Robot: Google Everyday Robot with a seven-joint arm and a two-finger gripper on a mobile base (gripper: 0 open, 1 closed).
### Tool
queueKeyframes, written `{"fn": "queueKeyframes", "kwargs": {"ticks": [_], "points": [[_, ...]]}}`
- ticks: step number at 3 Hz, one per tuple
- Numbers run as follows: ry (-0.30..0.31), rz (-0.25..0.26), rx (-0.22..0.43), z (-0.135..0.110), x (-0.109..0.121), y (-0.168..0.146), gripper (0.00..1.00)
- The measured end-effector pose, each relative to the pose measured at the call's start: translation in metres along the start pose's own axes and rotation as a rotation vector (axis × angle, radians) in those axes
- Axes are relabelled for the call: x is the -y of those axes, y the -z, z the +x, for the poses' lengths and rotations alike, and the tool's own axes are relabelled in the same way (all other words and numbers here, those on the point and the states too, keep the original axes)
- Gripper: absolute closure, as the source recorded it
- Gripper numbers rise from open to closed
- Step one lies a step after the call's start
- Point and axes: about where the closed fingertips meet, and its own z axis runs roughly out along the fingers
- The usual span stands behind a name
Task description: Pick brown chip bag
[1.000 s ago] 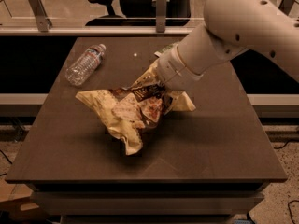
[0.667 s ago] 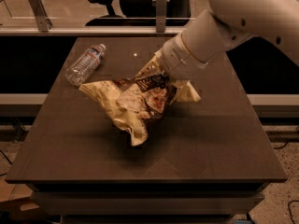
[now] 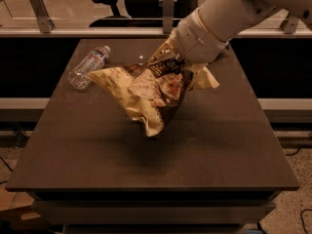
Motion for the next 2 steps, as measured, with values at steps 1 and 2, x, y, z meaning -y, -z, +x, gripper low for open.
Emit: {"fn": "queueKeyframes", "kwargs": {"ticks": [1, 2], "points": [[0.01, 0.025, 0.009, -0.001, 0.008, 0.017, 1.0], [0.016, 0.04, 0.013, -0.004, 0.016, 0.029, 1.0]]}}
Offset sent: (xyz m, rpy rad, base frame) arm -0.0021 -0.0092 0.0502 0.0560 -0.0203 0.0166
